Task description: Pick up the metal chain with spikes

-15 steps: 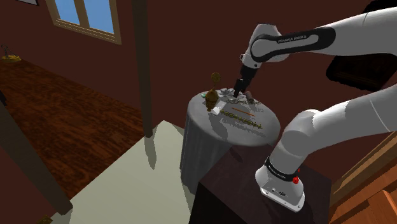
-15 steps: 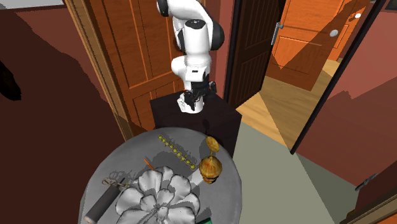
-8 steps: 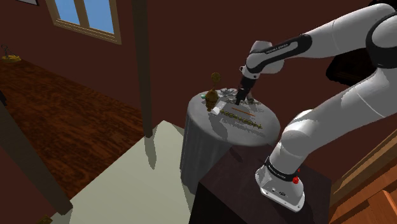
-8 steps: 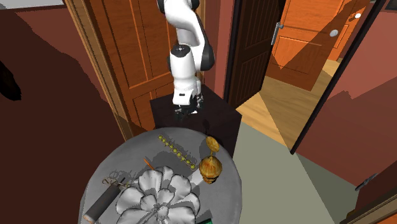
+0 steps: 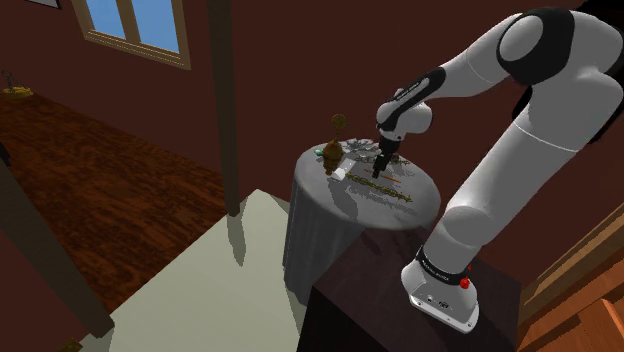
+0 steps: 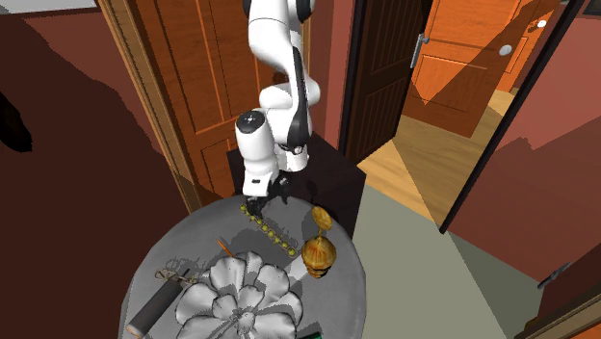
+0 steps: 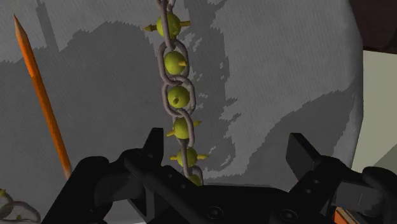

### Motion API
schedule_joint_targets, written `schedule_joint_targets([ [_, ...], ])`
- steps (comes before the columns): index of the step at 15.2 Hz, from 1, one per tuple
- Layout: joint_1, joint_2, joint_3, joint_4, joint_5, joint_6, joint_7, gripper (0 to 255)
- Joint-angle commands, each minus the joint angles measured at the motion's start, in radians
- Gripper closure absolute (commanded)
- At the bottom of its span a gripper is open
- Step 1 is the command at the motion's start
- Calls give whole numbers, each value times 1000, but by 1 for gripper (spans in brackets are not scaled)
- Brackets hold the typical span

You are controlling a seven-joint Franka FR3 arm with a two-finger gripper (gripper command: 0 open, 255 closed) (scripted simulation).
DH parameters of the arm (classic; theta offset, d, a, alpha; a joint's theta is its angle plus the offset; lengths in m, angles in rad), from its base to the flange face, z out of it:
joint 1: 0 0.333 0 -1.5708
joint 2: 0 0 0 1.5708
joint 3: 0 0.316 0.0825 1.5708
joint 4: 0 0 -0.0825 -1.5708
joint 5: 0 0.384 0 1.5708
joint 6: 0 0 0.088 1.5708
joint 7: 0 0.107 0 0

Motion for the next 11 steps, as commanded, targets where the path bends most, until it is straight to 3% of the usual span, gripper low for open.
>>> schedule_joint_targets([
  [1,7,94,-27,28,78,33,-99,0],
  [3,-1,200,-33,66,179,59,-209,0],
  [11,-41,332,31,75,336,145,-327,0],
])
